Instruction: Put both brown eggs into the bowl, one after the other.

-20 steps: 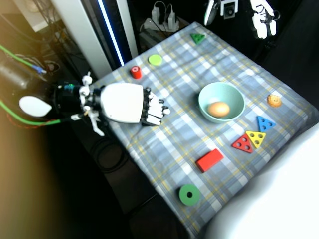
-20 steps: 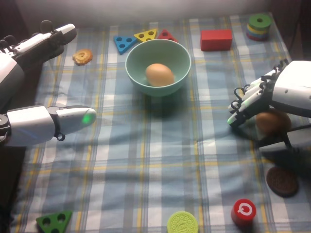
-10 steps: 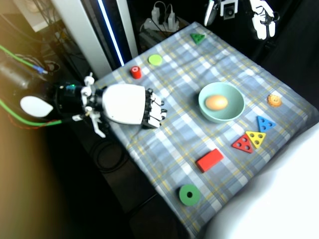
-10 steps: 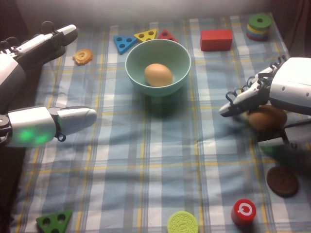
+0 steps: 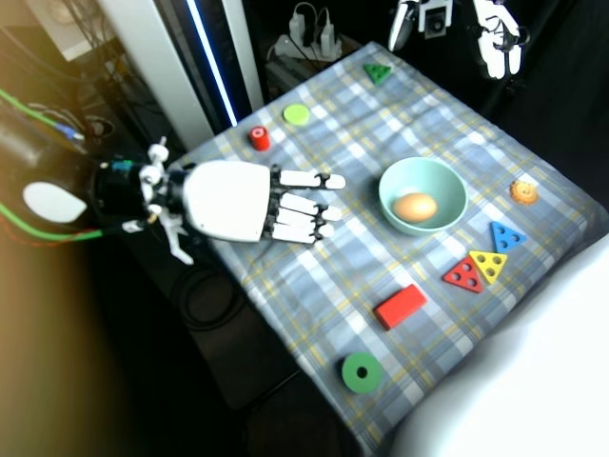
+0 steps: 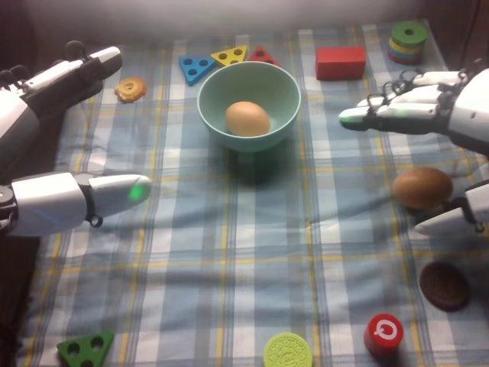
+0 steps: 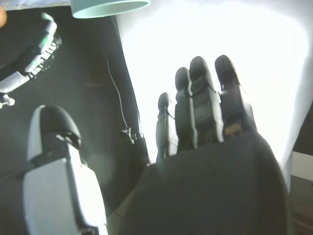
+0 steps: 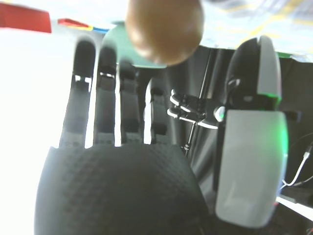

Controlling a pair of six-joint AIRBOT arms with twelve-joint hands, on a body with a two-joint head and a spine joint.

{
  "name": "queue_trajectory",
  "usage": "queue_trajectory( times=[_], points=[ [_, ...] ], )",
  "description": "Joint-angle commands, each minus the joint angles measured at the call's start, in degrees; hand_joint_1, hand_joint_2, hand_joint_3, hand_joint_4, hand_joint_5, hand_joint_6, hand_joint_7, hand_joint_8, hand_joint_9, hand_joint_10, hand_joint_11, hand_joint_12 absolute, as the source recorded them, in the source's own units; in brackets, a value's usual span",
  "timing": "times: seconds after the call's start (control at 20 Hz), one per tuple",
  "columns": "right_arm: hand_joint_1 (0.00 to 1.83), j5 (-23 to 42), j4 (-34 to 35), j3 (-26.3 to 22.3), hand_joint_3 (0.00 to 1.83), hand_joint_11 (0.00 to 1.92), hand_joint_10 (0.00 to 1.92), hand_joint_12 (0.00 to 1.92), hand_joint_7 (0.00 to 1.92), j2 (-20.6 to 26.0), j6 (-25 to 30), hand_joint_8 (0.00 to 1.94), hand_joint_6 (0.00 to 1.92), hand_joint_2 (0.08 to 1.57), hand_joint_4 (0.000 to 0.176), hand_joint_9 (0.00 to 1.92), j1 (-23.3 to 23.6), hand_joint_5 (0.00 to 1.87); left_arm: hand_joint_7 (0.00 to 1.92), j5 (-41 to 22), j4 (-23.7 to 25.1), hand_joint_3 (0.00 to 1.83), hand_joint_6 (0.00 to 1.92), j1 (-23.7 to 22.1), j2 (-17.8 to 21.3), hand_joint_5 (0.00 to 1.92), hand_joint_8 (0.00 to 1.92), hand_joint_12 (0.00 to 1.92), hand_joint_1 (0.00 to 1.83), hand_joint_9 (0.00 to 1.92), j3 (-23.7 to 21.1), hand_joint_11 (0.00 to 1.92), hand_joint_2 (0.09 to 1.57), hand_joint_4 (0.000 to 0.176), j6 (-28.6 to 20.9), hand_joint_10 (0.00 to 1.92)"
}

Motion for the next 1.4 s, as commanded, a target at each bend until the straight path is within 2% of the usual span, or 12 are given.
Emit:
queue_trajectory(
  times=[0.0,0.1,0.2,0.45,0.5,0.6,0.8,1.0,1.15,1.2,1.3,1.35],
  points=[
    [0.87,6.45,2.58,-0.17,0.0,0.02,0.0,1.01,0.31,0.6,-0.59,0.0,0.0,0.82,0.073,0.39,0.05,0.21,0.34,-6.97,0.97,0.0,0.0,-0.27,-0.24,0.25,0.0,0.44,0.68,0.32,0.18,0.0,0.89,0.176,-0.7,0.0],
    [0.84,6.4,3.35,-0.29,0.01,0.0,0.0,0.82,0.28,1.31,-1.07,0.0,0.0,0.87,0.071,0.31,-0.62,0.21,0.34,-7.08,0.88,0.0,0.0,0.04,-0.21,0.24,0.0,0.43,0.68,0.33,0.17,0.0,0.89,0.176,-0.97,0.0],
    [0.8,6.24,4.84,-0.28,0.01,0.0,0.0,0.7,0.28,1.79,-1.84,0.01,0.0,0.89,0.108,0.26,-1.81,0.21,0.33,-7.08,0.85,0.0,0.0,0.07,-0.17,0.25,0.0,0.37,0.68,0.32,0.18,0.0,0.89,0.176,-1.12,0.0],
    [0.82,4.45,5.31,0.35,0.0,0.05,0.03,1.06,0.49,1.52,-2.38,0.01,0.0,0.89,0.047,0.49,-3.38,0.36,0.33,-7.07,0.85,0.0,0.0,0.07,-0.2,0.28,0.0,0.39,0.73,0.32,0.2,0.0,0.89,0.176,-1.29,0.0],
    [0.86,3.84,5.26,0.79,0.0,0.18,0.05,1.08,0.63,1.01,-2.39,0.02,0.01,0.91,0.049,0.64,-3.67,0.43,0.34,-7.06,0.85,0.0,0.0,0.06,-0.23,0.28,0.0,0.41,0.72,0.33,0.22,0.0,0.88,0.176,-1.32,0.0],
    [0.94,3.26,5.1,1.15,0.0,0.33,0.07,1.1,0.77,0.44,-2.39,0.01,0.0,0.93,0.093,0.79,-3.68,0.52,0.35,-7.07,0.86,0.0,0.0,0.05,-0.25,0.27,0.0,0.46,0.7,0.34,0.22,0.0,0.88,0.176,-1.36,0.0],
    [1.01,3.19,5.03,1.48,0.0,0.55,0.11,1.1,0.88,-0.32,-2.39,0.02,0.01,0.93,0.011,0.96,-3.67,0.61,0.35,-7.06,0.8,0.0,0.0,0.07,-0.32,0.26,0.0,0.41,0.73,0.33,0.22,0.0,0.88,0.176,-1.51,0.0],
    [0.99,3.16,5.03,2.24,0.0,0.61,0.19,1.21,0.98,-1.65,-2.39,0.03,0.0,0.98,0.0,1.04,-3.64,0.69,0.35,-7.02,0.79,0.0,0.0,0.06,-0.35,0.26,0.0,0.47,0.68,0.33,0.28,0.0,0.89,0.176,-1.59,0.0],
    [1.06,2.89,5.02,2.79,0.0,0.71,1.07,1.5,1.09,-2.52,-2.39,0.07,0.0,0.98,0.0,0.84,-3.16,0.79,0.36,-7.02,0.78,0.0,0.0,0.06,-0.33,0.26,0.01,0.45,0.69,0.33,0.3,0.0,0.89,0.176,-1.68,0.01],
    [1.04,2.82,5.02,2.91,0.0,0.74,1.41,1.67,0.89,-2.66,-2.39,0.7,0.0,0.99,0.0,0.79,-3.05,0.84,0.35,-7.02,0.78,0.0,0.0,0.05,-0.35,0.25,0.0,0.45,0.68,0.33,0.32,0.0,0.89,0.176,-1.71,0.0],
    [1.1,2.74,5.02,3.0,0.0,0.79,1.45,1.62,0.8,-2.78,-2.39,1.12,0.01,0.99,0.0,0.82,-2.87,0.94,0.35,-7.02,0.78,0.0,0.0,0.05,-0.37,0.25,0.0,0.4,0.71,0.32,0.33,0.0,0.89,0.176,-1.76,0.0],
    [1.13,2.74,5.02,3.0,0.0,0.81,1.62,1.77,0.76,-2.8,-2.39,1.36,0.54,1.03,0.0,0.81,-2.81,1.11,0.34,-7.02,0.78,0.0,0.0,0.05,-0.38,0.25,0.0,0.4,0.71,0.32,0.33,0.0,0.89,0.176,-1.79,0.0]
  ],
)
